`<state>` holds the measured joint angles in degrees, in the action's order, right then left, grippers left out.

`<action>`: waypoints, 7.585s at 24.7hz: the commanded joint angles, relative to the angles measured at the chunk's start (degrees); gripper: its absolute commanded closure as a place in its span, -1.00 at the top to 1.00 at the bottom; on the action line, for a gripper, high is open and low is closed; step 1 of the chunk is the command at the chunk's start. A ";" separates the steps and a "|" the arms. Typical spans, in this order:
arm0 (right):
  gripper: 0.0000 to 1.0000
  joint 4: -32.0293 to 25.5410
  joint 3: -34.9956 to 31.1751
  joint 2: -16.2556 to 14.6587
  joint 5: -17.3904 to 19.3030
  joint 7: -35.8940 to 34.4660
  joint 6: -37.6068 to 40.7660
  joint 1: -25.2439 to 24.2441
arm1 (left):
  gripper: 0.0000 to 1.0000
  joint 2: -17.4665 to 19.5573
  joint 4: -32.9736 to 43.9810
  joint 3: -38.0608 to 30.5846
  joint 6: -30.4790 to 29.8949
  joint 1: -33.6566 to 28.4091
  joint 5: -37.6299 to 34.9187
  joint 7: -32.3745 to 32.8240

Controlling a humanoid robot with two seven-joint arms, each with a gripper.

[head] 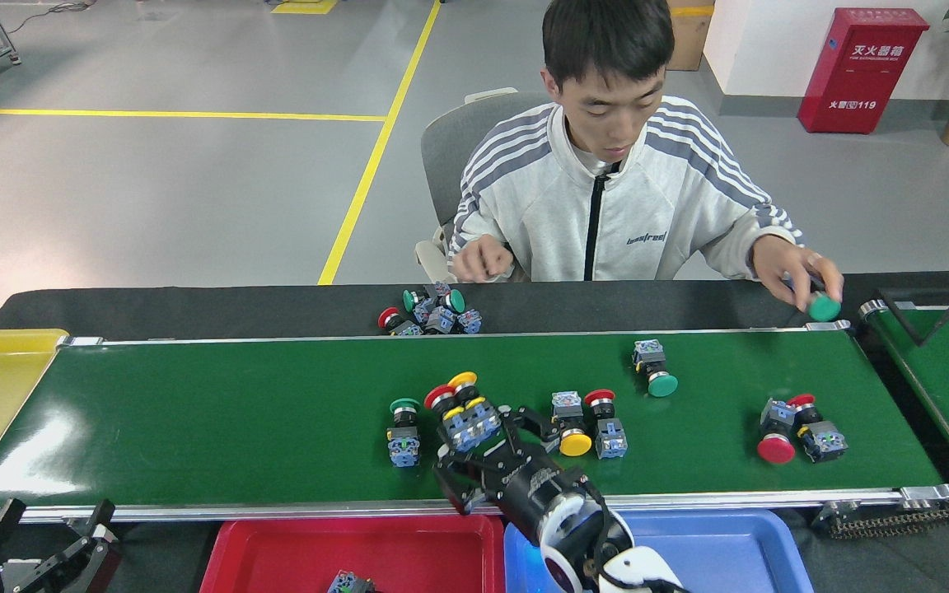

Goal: Pick switch part from conveyor to tray

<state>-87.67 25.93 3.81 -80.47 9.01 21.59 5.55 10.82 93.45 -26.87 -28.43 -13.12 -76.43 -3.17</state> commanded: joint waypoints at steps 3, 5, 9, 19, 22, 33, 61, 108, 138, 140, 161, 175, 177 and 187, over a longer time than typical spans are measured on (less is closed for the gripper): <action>-0.32 -3.65 3.51 -1.00 0.22 -0.31 8.03 -3.52 | 1.00 -0.27 2.70 5.60 1.71 1.17 -0.39 1.67; 0.95 -3.65 4.74 -1.44 0.31 -0.75 8.38 -4.49 | 1.00 -0.80 4.46 8.59 2.94 1.79 -0.39 4.58; 1.00 -3.91 5.00 -1.97 0.40 -0.84 8.82 -4.67 | 1.00 -3.61 5.26 18.52 8.83 5.74 -0.74 9.50; 1.00 -9.89 -21.01 -0.83 4.09 -6.82 -8.32 -13.37 | 1.00 -5.72 2.88 28.72 18.23 8.82 -5.84 11.43; 1.00 -10.06 -23.65 -1.09 4.09 -7.61 -17.01 -16.18 | 1.00 -5.37 0.07 28.45 18.49 10.66 -5.84 11.43; 1.00 -7.25 -14.51 -3.37 1.98 -5.23 -29.24 -10.47 | 0.50 -4.41 -10.30 28.54 20.87 17.43 -5.92 10.82; -0.96 -5.66 -8.00 -2.58 1.28 1.01 -17.12 -1.41 | 0.98 -8.54 8.51 12.47 3.99 -6.74 -5.31 0.62; 1.00 -0.22 -18.37 -3.37 -1.01 -4.00 -26.86 -5.81 | 0.98 -7.04 -14.17 23.71 22.63 19.28 -10.58 7.56; -0.86 9.01 -13.63 -1.97 -0.74 -1.01 -25.63 4.74 | 1.00 -5.02 7.98 20.99 -5.50 -2.17 -8.38 4.93; -0.89 6.46 -13.63 -2.06 -0.74 -1.19 -22.73 4.12 | 1.00 -5.90 7.98 18.17 -3.30 -2.35 -8.30 4.93; 1.00 -7.78 2.46 -1.62 -0.13 -1.28 2.93 -4.05 | 1.00 -8.98 5.96 6.30 4.43 -1.20 -6.98 1.41; 1.00 -10.06 -24.79 -1.62 2.07 -6.55 -20.97 -15.65 | 1.00 -11.26 -5.47 17.56 8.21 11.80 -17.00 4.58; 1.00 -9.89 -24.00 -1.62 1.28 -5.67 -21.94 -15.13 | 1.00 -11.17 -8.28 17.47 8.39 14.00 -17.00 4.58; 1.00 -3.03 -16.09 -1.62 -1.27 0.21 -21.50 -6.25 | -0.66 -8.89 -18.30 17.91 13.14 20.15 -16.65 3.78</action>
<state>-90.53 9.16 2.52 -81.65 8.32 -0.48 -1.92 1.37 74.88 -9.09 -15.68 6.49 -93.31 1.54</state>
